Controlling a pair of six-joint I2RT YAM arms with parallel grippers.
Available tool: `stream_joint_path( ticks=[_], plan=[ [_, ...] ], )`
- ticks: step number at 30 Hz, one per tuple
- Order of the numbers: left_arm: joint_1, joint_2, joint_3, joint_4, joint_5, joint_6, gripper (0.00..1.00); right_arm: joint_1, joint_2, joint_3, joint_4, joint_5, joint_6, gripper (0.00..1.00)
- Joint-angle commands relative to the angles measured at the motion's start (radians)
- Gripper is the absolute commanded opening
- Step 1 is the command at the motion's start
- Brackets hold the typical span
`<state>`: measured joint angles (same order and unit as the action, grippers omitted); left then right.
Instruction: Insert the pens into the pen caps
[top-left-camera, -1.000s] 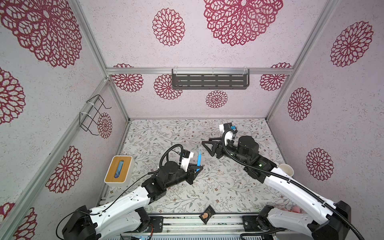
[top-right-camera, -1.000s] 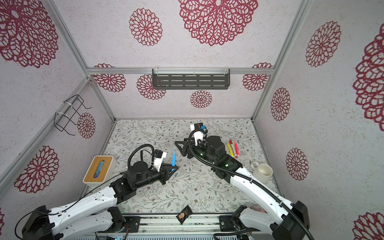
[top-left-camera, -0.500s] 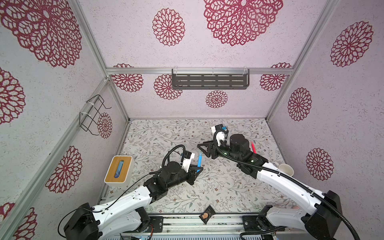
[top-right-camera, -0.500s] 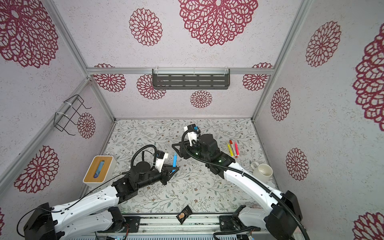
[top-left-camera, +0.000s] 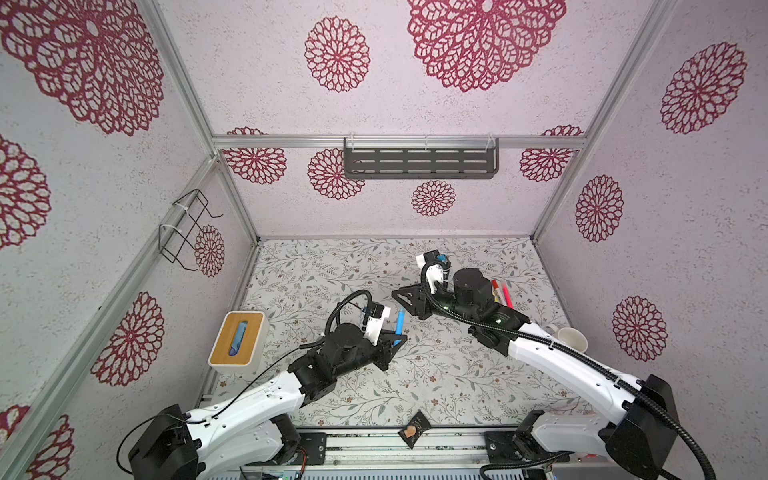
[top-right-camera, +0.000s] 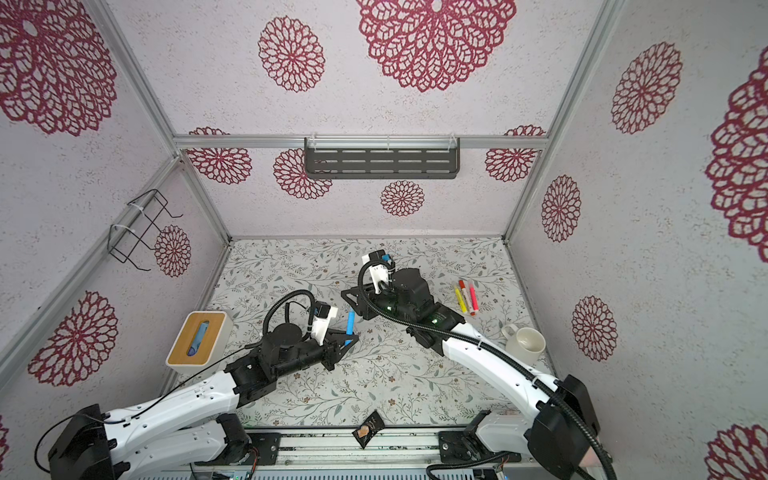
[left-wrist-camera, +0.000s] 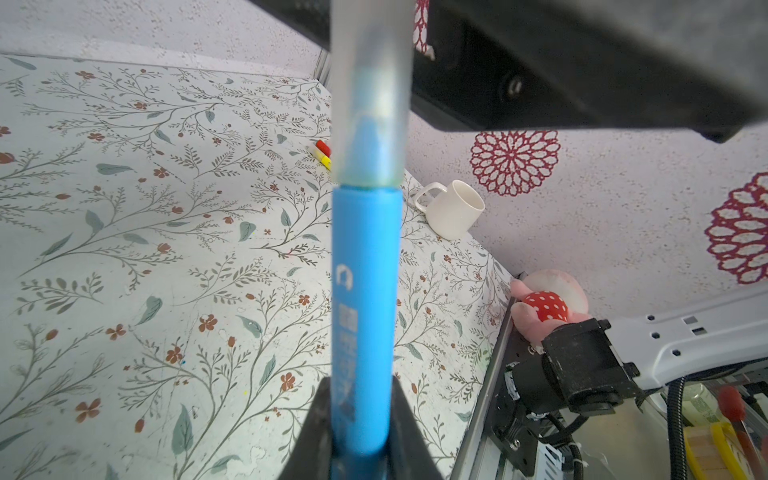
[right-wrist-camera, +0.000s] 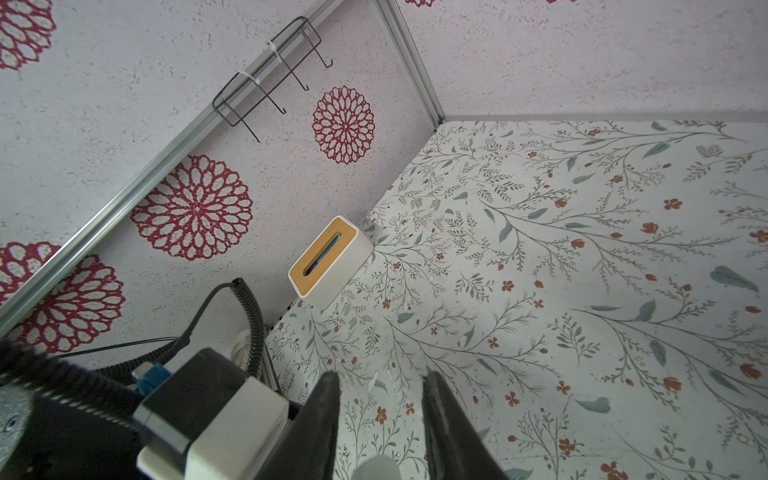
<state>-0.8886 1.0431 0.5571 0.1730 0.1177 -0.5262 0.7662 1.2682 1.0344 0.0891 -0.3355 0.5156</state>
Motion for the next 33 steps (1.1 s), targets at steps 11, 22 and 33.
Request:
stream_joint_path(
  ticks=[11,22,33],
  plan=[
    [-0.015,0.005,0.024,0.021,-0.006,0.014,0.00,0.016,0.000,0.041,0.029,-0.013,-0.004,0.29],
    [-0.015,0.000,0.026,0.014,-0.011,0.017,0.00,0.027,0.002,0.037,0.022,-0.002,-0.009,0.15],
    [-0.015,-0.023,0.023,0.019,-0.015,0.014,0.00,0.040,-0.004,0.014,0.016,0.005,-0.007,0.07]
  ],
)
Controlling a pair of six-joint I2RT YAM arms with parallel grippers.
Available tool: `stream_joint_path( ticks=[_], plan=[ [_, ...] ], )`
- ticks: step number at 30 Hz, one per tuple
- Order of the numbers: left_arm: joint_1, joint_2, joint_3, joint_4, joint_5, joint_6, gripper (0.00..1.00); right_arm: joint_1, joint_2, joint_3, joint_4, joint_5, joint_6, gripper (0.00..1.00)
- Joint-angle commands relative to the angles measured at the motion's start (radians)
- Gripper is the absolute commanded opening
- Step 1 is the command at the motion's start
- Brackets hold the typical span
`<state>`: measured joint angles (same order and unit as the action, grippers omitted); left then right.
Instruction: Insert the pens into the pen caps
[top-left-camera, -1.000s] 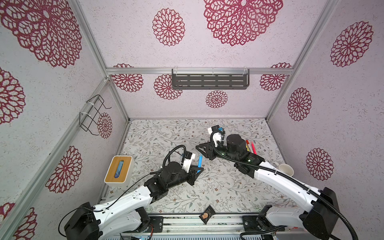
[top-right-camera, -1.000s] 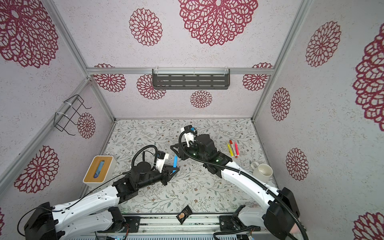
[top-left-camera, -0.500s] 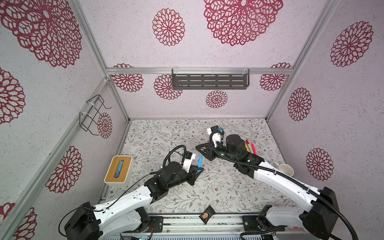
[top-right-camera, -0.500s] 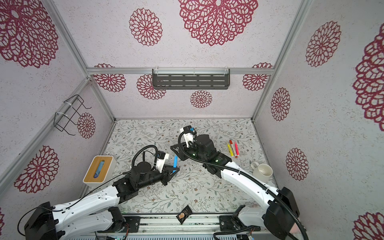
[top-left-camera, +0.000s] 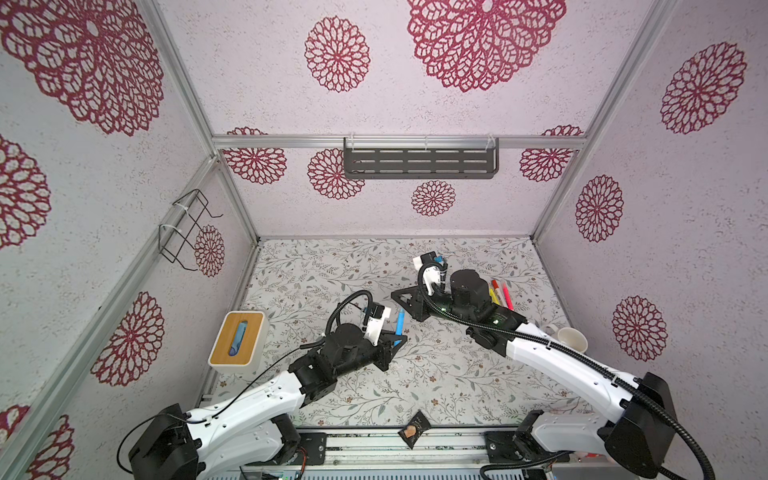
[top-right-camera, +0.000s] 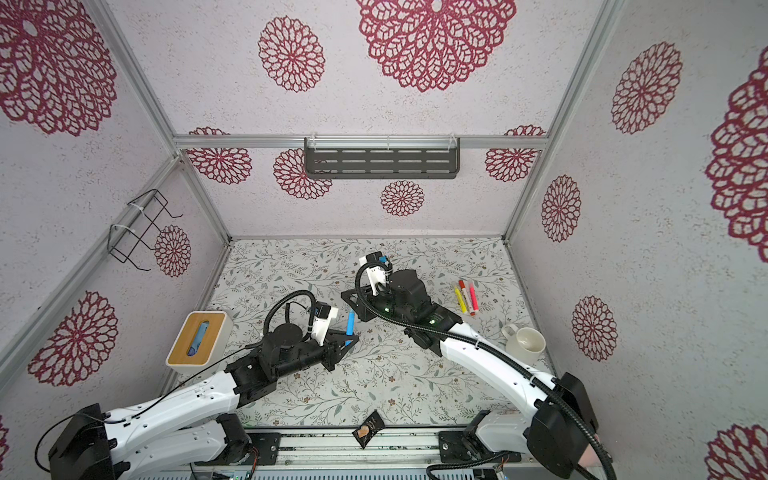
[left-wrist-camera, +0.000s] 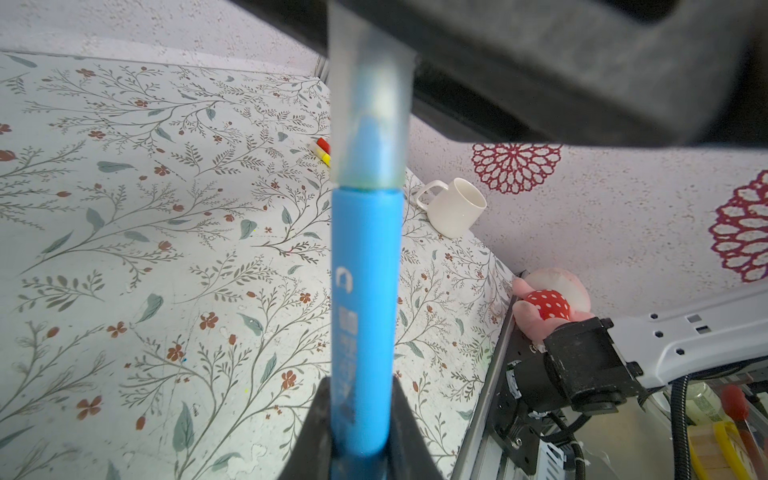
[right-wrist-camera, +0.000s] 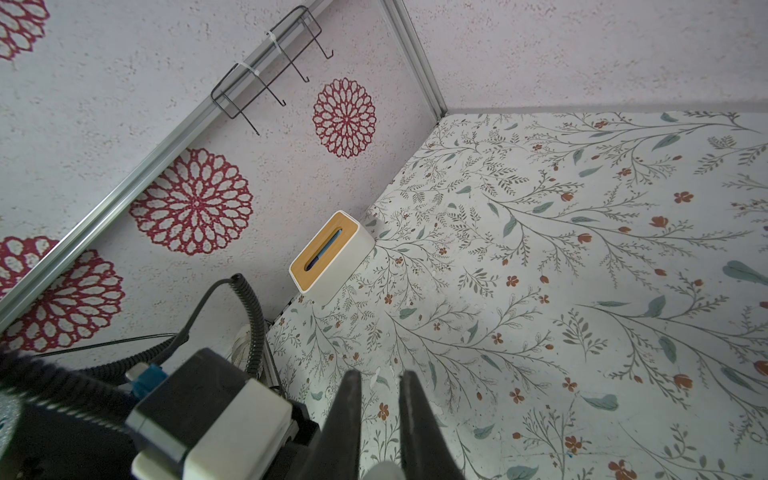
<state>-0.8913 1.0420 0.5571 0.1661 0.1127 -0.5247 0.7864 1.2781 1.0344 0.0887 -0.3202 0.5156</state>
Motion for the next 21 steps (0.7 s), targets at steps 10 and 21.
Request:
stream_joint_path(
  ticks=[10,21],
  plan=[
    [-0.012,-0.037,0.023,0.021,-0.018,0.010,0.00,0.039,-0.027,-0.019,0.027,0.007,-0.002,0.05],
    [-0.012,-0.049,0.020,0.019,-0.034,0.014,0.00,0.050,-0.027,-0.025,0.029,0.018,0.000,0.05]
  ],
)
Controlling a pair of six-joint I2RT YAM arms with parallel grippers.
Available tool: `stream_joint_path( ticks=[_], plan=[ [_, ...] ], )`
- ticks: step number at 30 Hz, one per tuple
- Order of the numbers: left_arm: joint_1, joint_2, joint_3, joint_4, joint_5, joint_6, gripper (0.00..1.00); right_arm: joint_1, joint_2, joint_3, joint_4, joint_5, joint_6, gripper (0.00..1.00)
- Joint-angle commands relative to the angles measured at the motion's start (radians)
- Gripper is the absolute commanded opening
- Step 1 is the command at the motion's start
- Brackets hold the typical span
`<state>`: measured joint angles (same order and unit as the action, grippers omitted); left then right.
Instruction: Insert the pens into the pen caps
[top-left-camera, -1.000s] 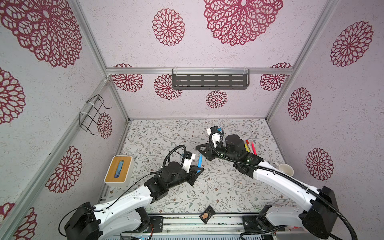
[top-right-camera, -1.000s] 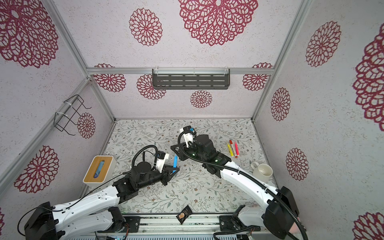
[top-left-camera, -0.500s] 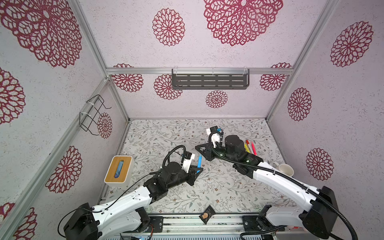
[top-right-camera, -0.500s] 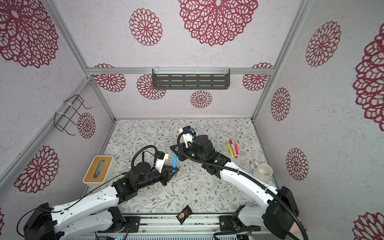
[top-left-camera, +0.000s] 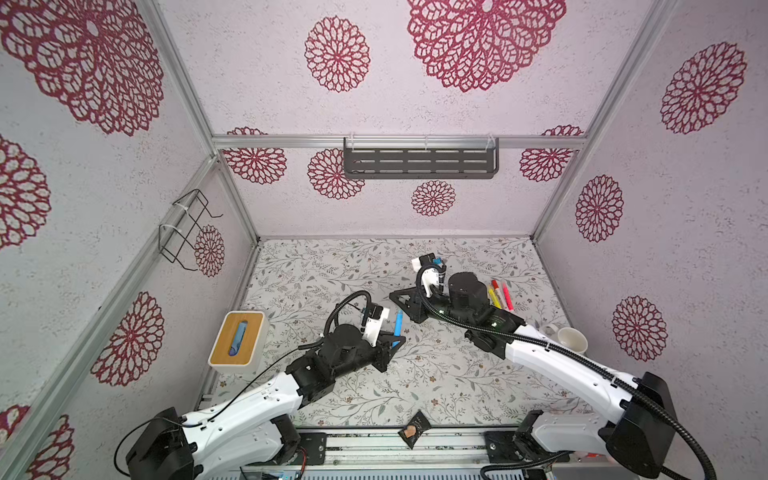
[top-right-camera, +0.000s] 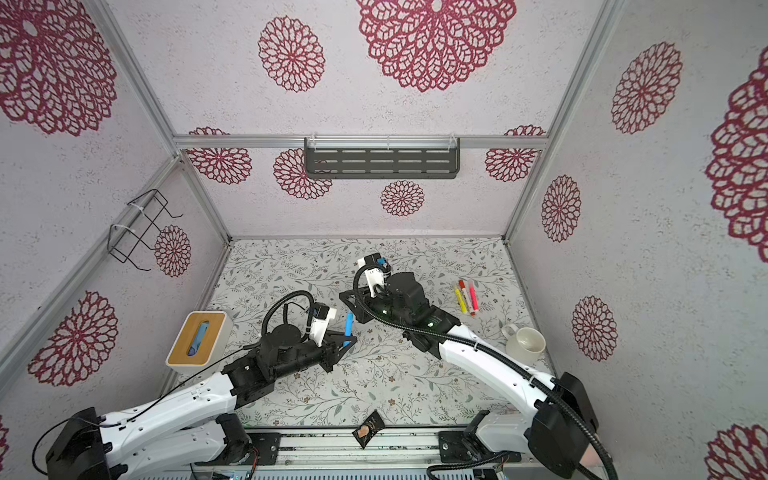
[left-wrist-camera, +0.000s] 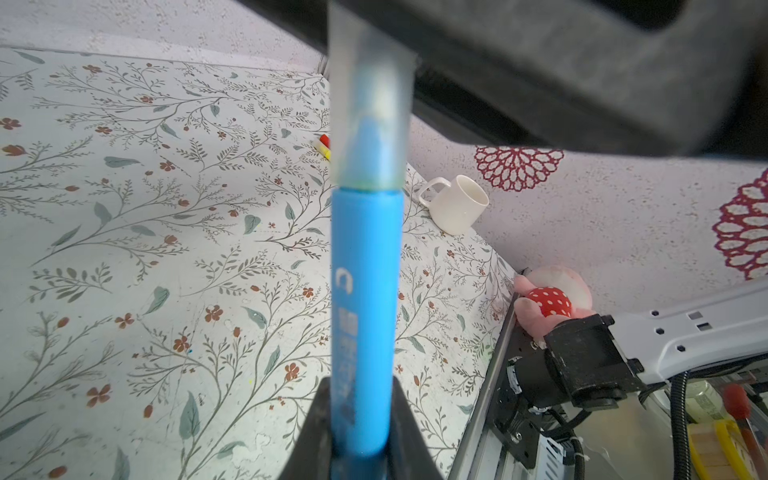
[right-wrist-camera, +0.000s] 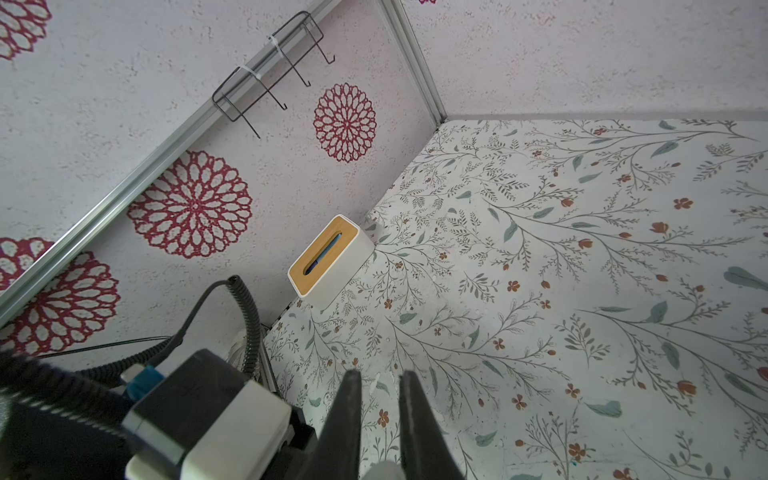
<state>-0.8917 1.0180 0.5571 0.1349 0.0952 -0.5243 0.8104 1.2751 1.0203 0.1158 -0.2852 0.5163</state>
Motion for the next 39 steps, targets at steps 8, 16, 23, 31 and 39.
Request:
stream_joint_path(
  ticks=[8,16,23,31,39],
  plan=[
    [-0.010,-0.024,0.034,0.031,-0.059,0.013,0.00,0.031,-0.017,-0.014,0.001,-0.016,-0.002,0.04],
    [0.002,-0.022,0.058,0.020,-0.064,0.016,0.00,0.033,-0.016,-0.017,-0.001,-0.008,-0.004,0.03],
    [0.028,-0.037,0.051,0.025,-0.032,0.006,0.00,0.033,-0.018,-0.019,-0.007,-0.003,-0.007,0.02],
    [0.040,-0.051,0.032,0.040,-0.022,-0.010,0.00,0.035,-0.026,-0.040,0.004,-0.003,0.001,0.01],
    [0.046,-0.062,0.026,0.045,-0.017,-0.013,0.00,0.039,-0.042,-0.081,0.037,0.000,0.022,0.01]
  ],
)
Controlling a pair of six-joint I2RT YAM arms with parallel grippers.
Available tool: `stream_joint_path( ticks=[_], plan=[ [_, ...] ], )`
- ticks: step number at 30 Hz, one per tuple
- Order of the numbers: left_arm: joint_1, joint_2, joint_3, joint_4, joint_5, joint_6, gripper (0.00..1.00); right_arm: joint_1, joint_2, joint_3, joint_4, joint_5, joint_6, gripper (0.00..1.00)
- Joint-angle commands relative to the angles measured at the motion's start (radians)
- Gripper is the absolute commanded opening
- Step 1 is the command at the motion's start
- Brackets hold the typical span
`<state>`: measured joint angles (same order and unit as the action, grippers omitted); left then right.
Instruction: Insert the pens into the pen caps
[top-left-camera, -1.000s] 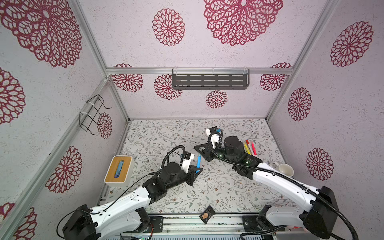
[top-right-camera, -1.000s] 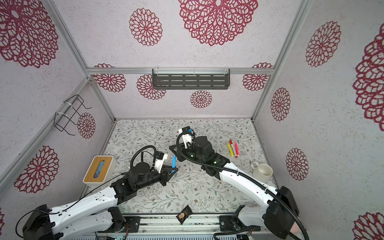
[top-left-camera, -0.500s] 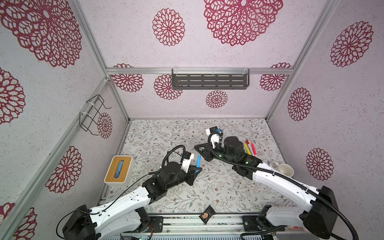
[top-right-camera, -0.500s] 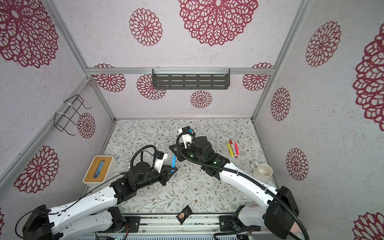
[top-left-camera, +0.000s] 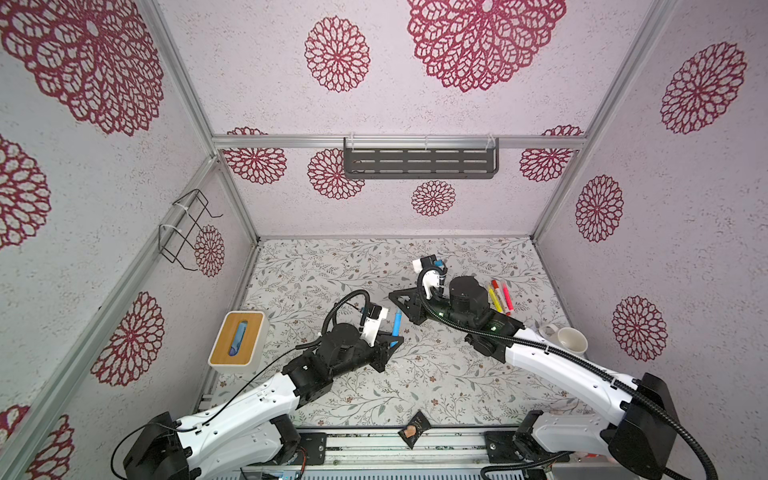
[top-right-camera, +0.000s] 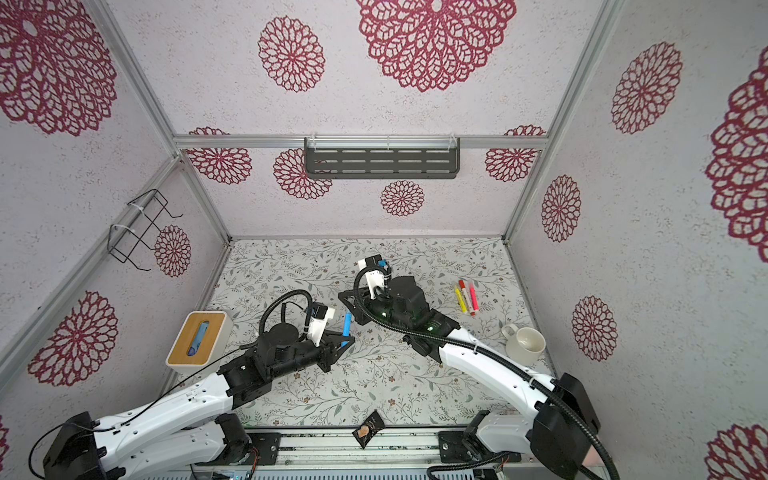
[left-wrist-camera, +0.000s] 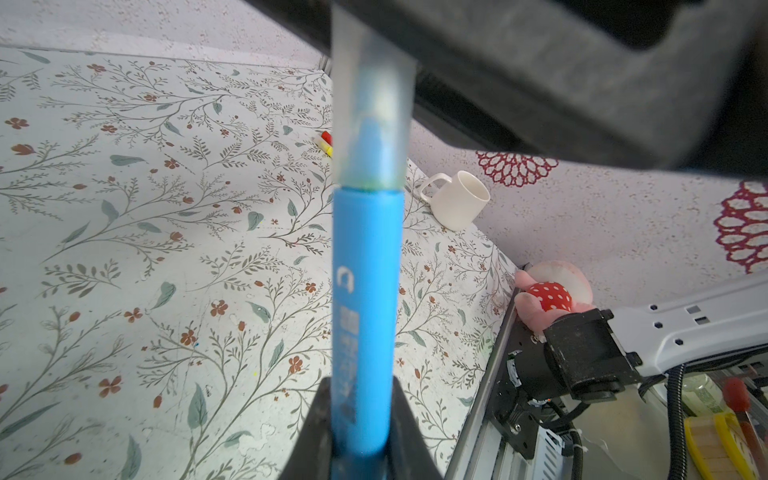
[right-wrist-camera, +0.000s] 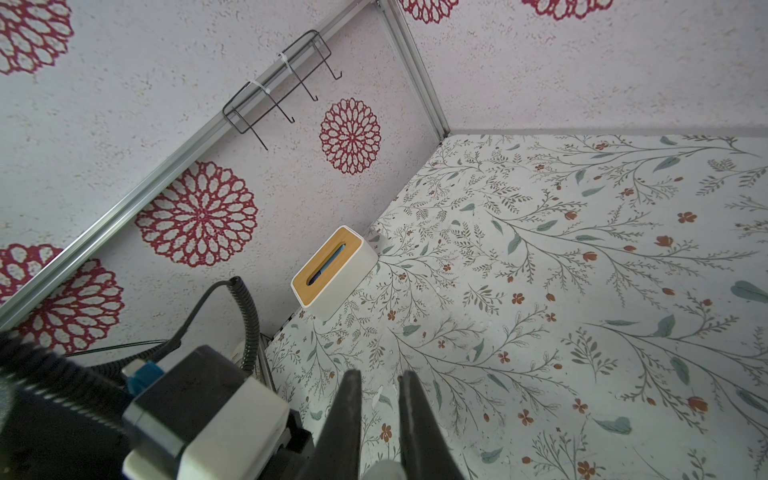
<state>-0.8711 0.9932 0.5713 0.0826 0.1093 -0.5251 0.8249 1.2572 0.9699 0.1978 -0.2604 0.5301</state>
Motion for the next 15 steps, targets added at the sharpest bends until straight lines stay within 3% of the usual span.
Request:
stream_joint_path(
  ticks=[1,15],
  plan=[
    [0.026,-0.039,0.010,0.097,-0.031,-0.013,0.00,0.026,-0.023,-0.035,-0.040,-0.024,0.011,0.01],
    [0.035,-0.051,0.005,0.102,-0.040,-0.019,0.00,0.051,-0.005,-0.060,-0.014,-0.021,0.018,0.00]
  ],
)
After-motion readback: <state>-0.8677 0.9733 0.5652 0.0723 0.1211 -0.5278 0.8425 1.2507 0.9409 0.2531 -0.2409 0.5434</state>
